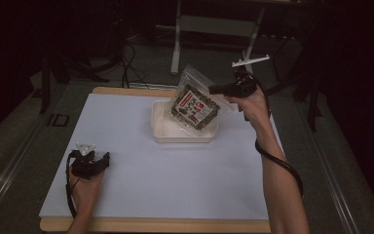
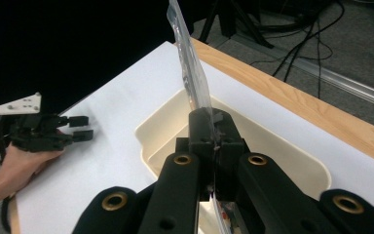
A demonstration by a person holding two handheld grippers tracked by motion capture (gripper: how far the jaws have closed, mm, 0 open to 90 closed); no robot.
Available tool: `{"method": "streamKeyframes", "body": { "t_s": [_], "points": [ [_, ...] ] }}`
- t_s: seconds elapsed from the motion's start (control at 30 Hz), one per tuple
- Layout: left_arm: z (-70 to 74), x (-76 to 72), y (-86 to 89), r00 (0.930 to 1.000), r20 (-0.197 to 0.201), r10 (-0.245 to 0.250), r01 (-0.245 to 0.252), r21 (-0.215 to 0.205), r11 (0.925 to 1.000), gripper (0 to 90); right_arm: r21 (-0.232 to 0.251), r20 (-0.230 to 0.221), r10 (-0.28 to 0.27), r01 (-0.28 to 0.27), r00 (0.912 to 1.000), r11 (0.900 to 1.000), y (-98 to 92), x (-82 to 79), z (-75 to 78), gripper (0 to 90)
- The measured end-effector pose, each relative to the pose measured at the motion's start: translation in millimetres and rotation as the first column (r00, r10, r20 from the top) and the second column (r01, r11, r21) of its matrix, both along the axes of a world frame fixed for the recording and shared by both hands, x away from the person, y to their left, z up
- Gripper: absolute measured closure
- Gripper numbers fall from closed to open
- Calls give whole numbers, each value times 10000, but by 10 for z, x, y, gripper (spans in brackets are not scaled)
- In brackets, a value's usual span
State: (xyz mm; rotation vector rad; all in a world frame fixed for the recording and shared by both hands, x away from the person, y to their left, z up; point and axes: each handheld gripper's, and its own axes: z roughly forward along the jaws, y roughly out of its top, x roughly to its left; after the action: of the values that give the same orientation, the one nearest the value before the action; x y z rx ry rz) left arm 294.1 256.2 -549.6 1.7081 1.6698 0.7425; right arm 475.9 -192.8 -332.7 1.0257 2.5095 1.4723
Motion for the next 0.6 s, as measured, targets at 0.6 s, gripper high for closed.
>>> {"method": "streamKeyframes", "body": {
  "t_s": [0.6],
  "points": [
    [-2, 3, -4, 10000, -29, -7, 7, 44, 10000, 435, -1174, 1605, -1750, 1948, 9714, 9738, 102, -25, -75, 892]
  ]
}}
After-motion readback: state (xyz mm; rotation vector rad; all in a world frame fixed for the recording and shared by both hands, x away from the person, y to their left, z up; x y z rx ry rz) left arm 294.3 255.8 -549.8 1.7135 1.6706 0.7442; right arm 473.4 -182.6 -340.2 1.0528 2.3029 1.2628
